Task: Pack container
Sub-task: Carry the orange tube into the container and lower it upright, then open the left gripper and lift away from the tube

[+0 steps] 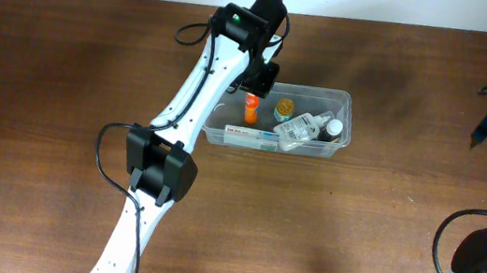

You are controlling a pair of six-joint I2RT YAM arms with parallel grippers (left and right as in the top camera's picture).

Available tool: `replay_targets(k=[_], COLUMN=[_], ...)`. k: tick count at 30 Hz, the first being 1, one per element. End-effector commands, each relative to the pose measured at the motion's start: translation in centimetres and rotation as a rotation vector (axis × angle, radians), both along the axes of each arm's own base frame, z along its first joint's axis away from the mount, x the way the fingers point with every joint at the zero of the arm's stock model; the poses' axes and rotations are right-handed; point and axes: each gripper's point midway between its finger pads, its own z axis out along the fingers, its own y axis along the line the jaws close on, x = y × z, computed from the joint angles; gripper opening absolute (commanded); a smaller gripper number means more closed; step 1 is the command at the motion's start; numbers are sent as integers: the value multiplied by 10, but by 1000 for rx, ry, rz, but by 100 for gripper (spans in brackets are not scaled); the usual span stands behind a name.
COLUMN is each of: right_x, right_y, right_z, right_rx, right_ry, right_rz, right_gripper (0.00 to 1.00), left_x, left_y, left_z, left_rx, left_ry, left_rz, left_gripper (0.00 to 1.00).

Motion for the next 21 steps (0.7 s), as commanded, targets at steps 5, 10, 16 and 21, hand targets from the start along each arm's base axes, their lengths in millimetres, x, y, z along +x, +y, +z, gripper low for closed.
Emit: replay_targets(k=[5, 10, 16, 21], right_x=[-1, -1, -1, -1], right_y=[0, 0, 0, 0], right_z=[6, 6, 6, 6], right_rx=[-9, -9, -9, -9], right_ry=[-16, -16, -15, -15], right_rz=[-13, -13, -13, -13], right_gripper=[98, 98, 98, 98], left_x=[8, 17, 23, 16], left_y=[-4, -7, 2, 24], left_z=[8, 32, 91, 145], left_rx=[-30, -65, -125, -162], left_ry=[-35, -107, -233, -322], left_rz=[-1, 0, 20, 51], left_gripper=[44, 48, 85, 95])
